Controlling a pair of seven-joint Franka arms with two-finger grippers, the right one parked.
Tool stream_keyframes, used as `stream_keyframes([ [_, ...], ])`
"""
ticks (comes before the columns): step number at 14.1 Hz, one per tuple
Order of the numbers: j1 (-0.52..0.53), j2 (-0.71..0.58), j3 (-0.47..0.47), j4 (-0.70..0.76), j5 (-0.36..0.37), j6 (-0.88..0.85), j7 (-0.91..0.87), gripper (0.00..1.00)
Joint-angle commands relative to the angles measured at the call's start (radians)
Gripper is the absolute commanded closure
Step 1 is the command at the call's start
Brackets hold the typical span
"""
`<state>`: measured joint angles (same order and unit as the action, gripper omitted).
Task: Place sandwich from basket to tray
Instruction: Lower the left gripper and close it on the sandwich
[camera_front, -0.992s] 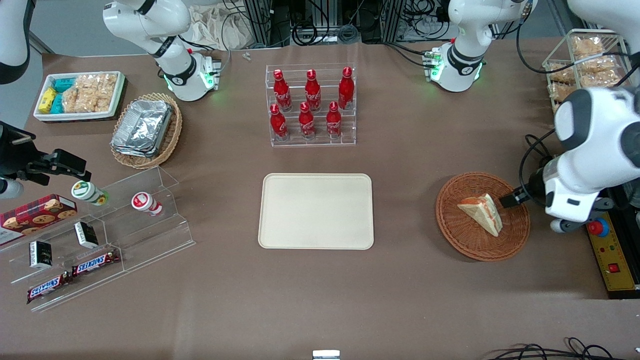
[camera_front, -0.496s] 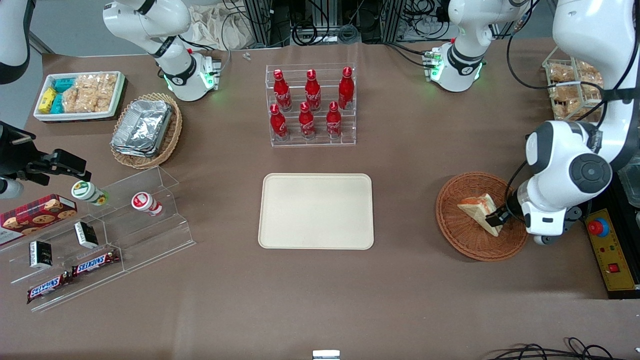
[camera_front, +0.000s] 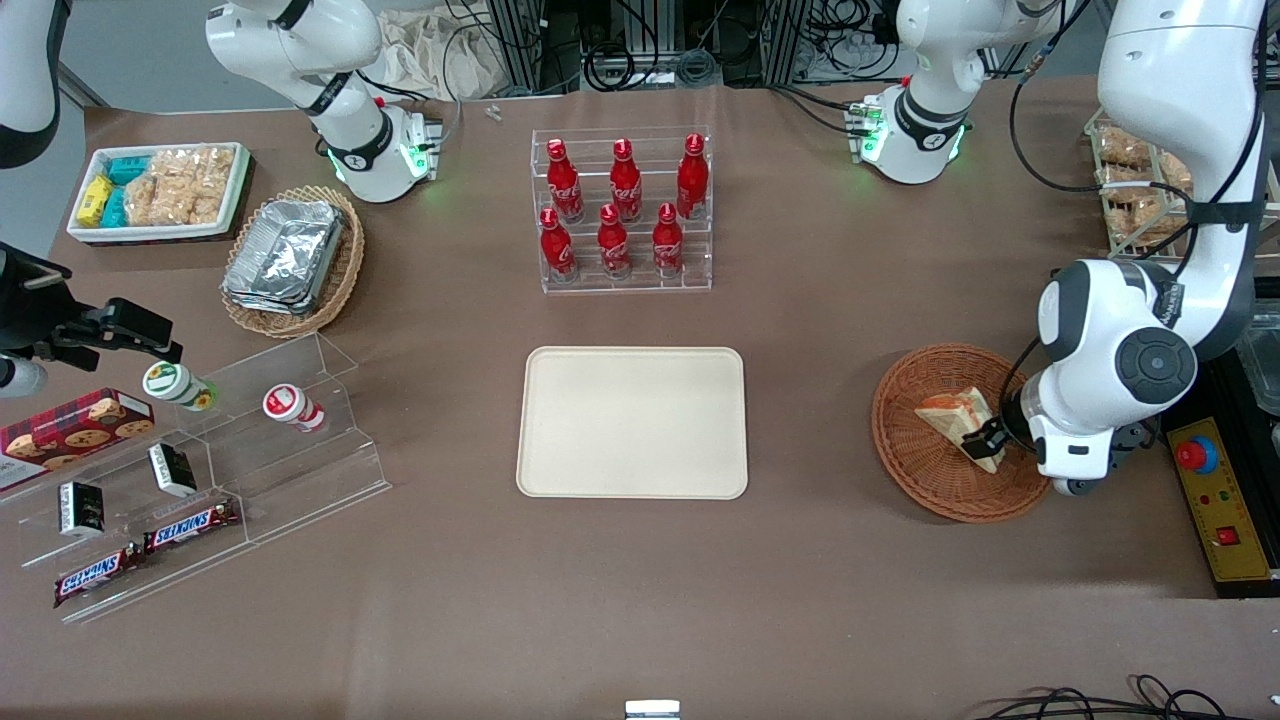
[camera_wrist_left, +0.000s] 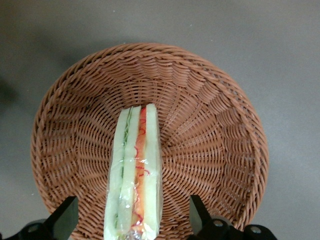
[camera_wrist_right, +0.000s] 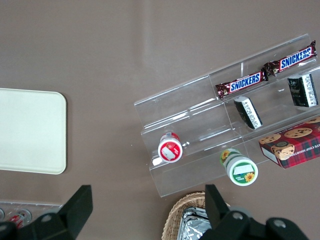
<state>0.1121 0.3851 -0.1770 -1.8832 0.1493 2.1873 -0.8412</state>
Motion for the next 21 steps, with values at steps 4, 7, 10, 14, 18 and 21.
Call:
stream_keyframes([
  [4, -0.014, 0.018, -0.002, -0.01, 0.029, 0.037, -0.059, 0.0],
  [7, -0.015, 0.031, -0.002, -0.02, 0.03, 0.037, -0.061, 0.0],
  [10, -0.015, 0.031, -0.002, -0.068, 0.058, 0.06, -0.061, 0.0],
  [14, -0.015, 0.041, -0.002, -0.086, 0.059, 0.08, -0.061, 0.01],
  [18, -0.023, 0.054, -0.002, -0.083, 0.058, 0.08, -0.078, 0.74],
  [21, -0.038, 0.057, -0.002, -0.074, 0.061, 0.078, -0.13, 1.0],
])
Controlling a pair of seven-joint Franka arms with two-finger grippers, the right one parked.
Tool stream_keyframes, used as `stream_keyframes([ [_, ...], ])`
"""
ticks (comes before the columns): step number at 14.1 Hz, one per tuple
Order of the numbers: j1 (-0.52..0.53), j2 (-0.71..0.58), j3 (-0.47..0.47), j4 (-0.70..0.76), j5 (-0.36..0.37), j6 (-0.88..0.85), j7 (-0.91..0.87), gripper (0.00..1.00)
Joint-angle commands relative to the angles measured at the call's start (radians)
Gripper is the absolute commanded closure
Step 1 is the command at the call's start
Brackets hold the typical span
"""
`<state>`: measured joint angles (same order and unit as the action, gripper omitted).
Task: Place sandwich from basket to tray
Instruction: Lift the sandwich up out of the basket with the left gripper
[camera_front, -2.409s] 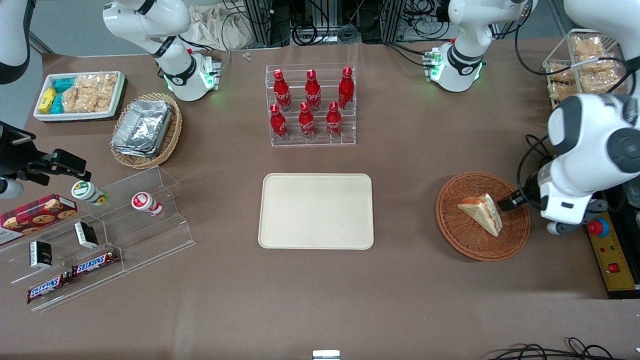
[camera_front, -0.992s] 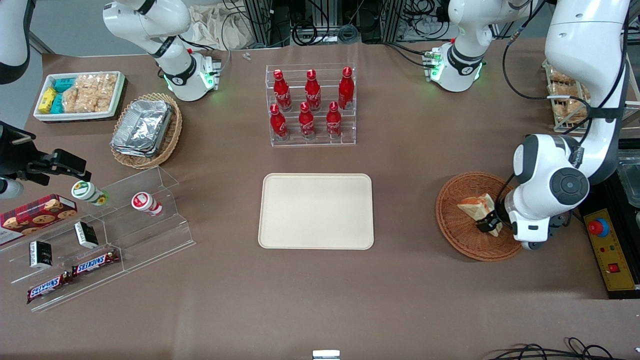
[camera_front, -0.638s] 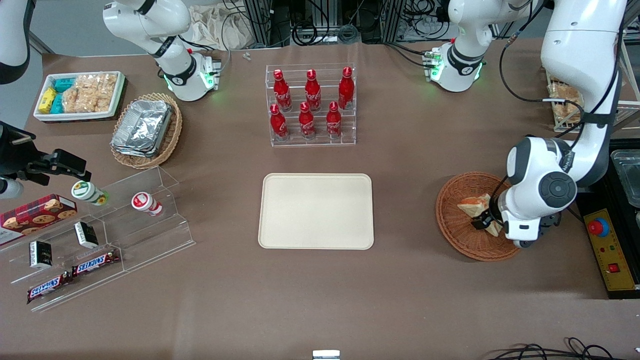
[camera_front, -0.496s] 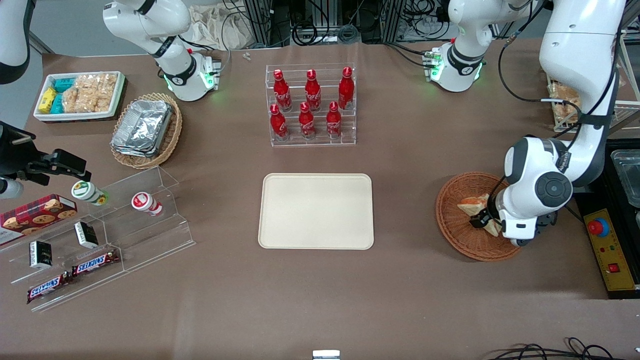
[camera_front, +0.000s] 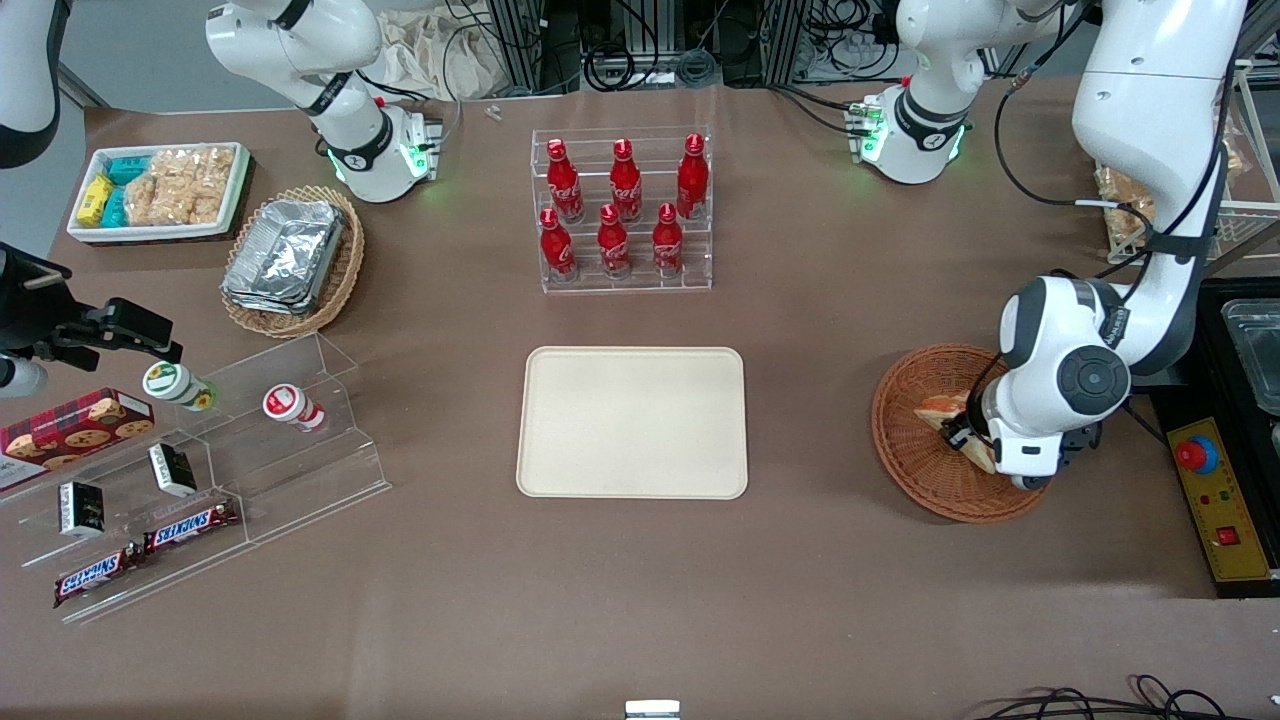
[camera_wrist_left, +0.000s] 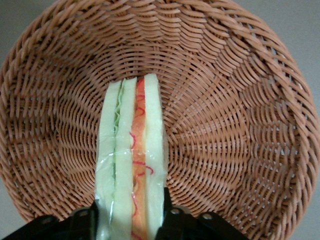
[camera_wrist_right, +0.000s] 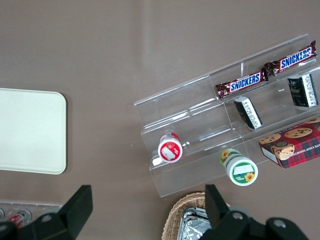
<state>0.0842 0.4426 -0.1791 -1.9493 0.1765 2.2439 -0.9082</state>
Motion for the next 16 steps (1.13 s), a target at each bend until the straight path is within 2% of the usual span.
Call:
stream_keyframes([
  [1, -0.012, -0.007, 0.0, -0.008, 0.04, 0.017, -0.077, 1.0],
  [5, -0.015, -0.083, -0.003, 0.042, 0.052, -0.142, -0.06, 1.0],
  [9, -0.003, -0.206, 0.0, 0.101, 0.029, -0.292, 0.105, 1.0],
  [12, -0.003, -0.249, 0.001, 0.241, -0.037, -0.519, 0.237, 1.0],
  [14, -0.001, -0.249, 0.006, 0.372, -0.099, -0.686, 0.403, 1.0],
  [16, -0.001, -0.249, 0.006, 0.444, -0.162, -0.78, 0.495, 1.0],
])
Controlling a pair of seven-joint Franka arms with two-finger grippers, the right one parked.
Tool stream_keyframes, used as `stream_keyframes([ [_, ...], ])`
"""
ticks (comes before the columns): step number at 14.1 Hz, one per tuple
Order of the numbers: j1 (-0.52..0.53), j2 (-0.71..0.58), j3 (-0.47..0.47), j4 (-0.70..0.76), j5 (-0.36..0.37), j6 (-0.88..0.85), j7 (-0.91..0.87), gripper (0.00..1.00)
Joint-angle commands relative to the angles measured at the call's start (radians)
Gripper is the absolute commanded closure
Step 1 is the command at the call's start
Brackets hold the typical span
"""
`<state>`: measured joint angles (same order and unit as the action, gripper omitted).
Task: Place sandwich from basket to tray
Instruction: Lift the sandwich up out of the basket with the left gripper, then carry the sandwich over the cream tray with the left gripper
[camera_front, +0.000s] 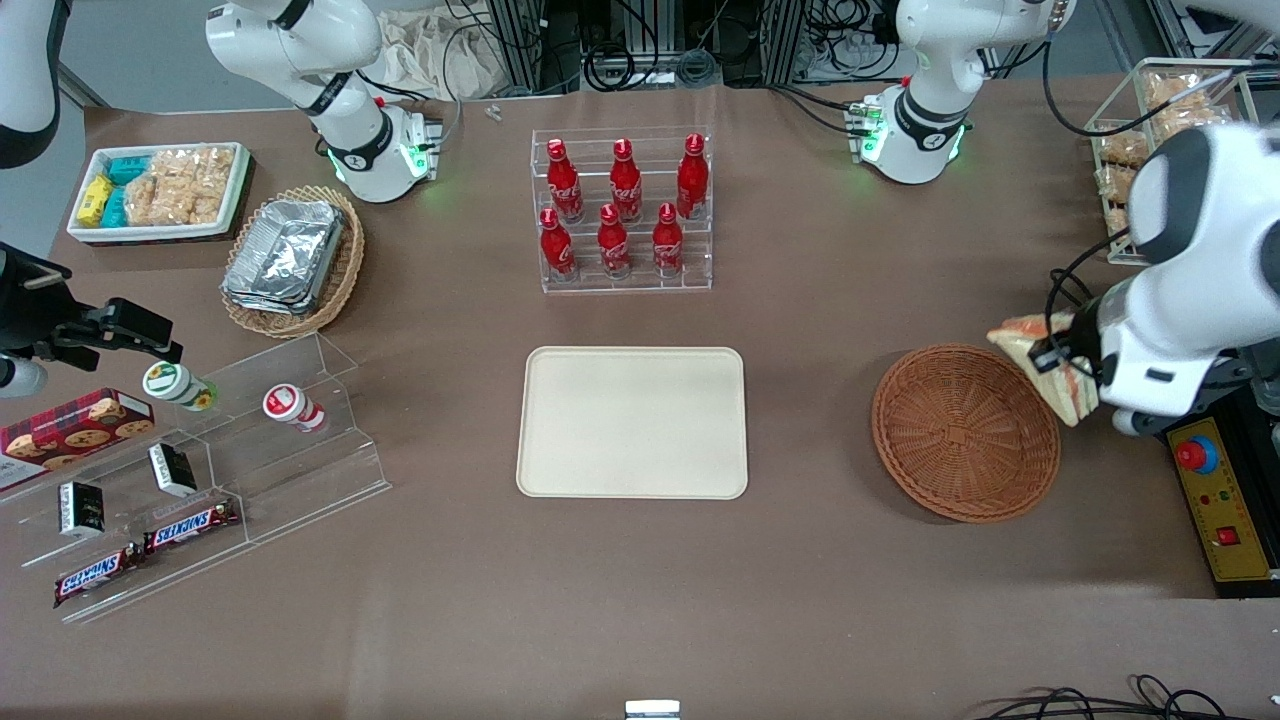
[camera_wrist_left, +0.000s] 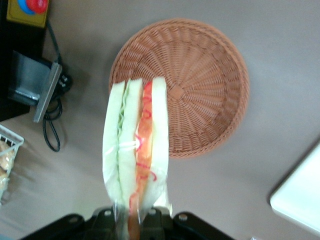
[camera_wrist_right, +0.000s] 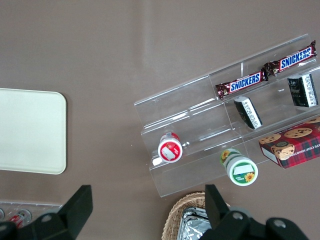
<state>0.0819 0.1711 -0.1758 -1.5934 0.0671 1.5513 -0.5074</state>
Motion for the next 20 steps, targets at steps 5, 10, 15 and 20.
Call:
stream_keyframes([
  [5, -0.045, 0.03, -0.097, 0.087, -0.216, -0.133, 0.196, 1.0],
  [10, -0.184, 0.198, -0.177, 0.086, -0.204, 0.091, 0.121, 1.0],
  [15, -0.294, 0.386, -0.175, 0.073, -0.196, 0.395, 0.021, 1.0],
  [20, -0.366, 0.508, -0.175, 0.076, -0.119, 0.476, -0.034, 1.0],
])
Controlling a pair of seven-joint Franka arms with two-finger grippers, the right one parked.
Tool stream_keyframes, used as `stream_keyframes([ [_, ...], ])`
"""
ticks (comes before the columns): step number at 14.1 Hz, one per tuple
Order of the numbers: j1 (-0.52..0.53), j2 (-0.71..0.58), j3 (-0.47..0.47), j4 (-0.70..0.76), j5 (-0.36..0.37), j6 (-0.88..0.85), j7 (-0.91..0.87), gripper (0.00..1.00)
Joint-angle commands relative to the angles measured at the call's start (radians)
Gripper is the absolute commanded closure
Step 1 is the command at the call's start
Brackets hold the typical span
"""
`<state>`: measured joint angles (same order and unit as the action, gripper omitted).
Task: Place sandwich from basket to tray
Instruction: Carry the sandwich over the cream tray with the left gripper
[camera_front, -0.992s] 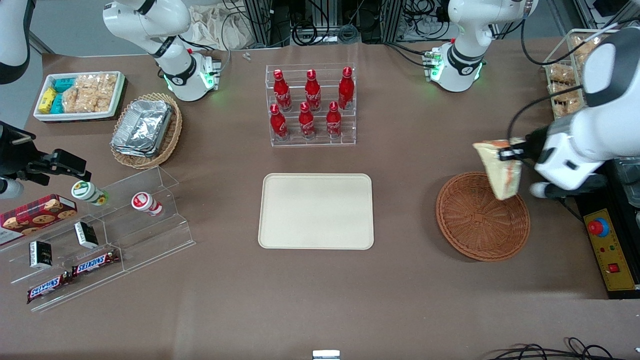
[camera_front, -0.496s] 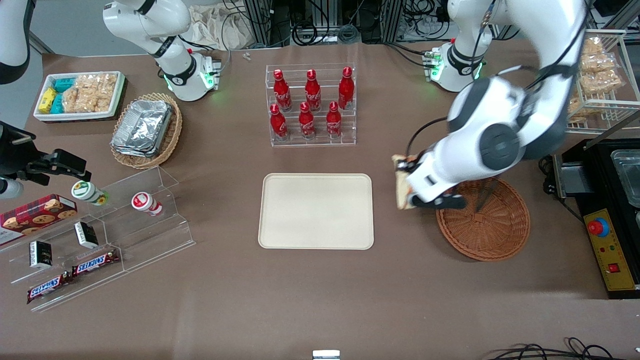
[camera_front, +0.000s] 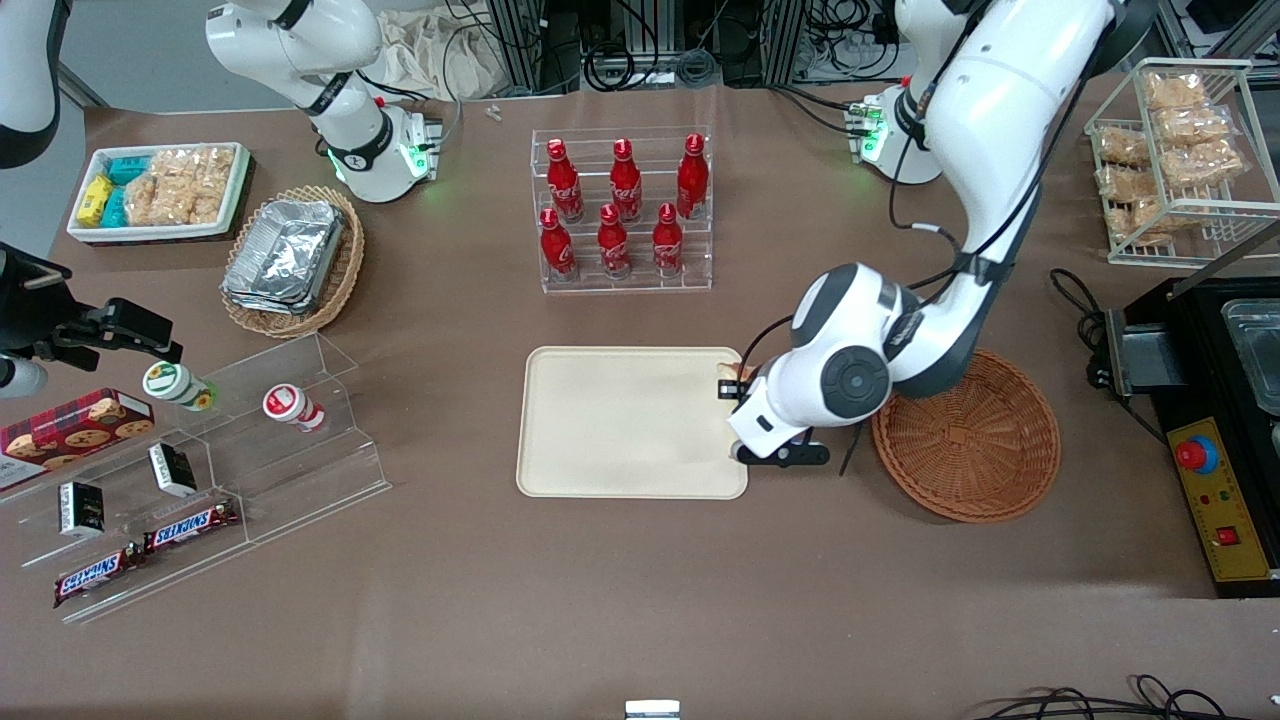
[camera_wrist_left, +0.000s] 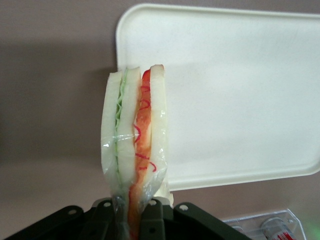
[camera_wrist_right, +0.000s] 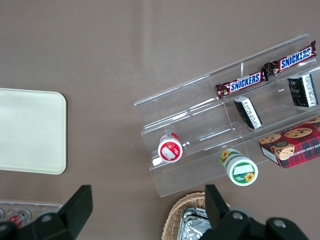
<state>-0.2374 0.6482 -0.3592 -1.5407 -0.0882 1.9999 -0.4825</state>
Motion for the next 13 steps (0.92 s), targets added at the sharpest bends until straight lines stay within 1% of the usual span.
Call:
stream_keyframes([
  [1, -0.052, 0.051, 0.008, 0.025, 0.066, 0.058, -0.08, 1.0],
  [3, -0.068, 0.068, 0.008, 0.021, 0.11, 0.072, -0.152, 1.0],
  [4, -0.071, 0.08, 0.008, 0.022, 0.116, 0.076, -0.16, 1.0],
  [9, -0.074, 0.103, 0.008, 0.025, 0.116, 0.097, -0.159, 1.0],
  [10, -0.074, 0.107, 0.008, 0.025, 0.125, 0.097, -0.156, 0.88],
  [11, -0.072, 0.108, 0.008, 0.025, 0.133, 0.1, -0.148, 0.49],
  [12, -0.071, 0.108, 0.008, 0.024, 0.134, 0.105, -0.146, 0.32],
  [13, -0.069, 0.108, 0.008, 0.024, 0.133, 0.105, -0.146, 0.2],
])
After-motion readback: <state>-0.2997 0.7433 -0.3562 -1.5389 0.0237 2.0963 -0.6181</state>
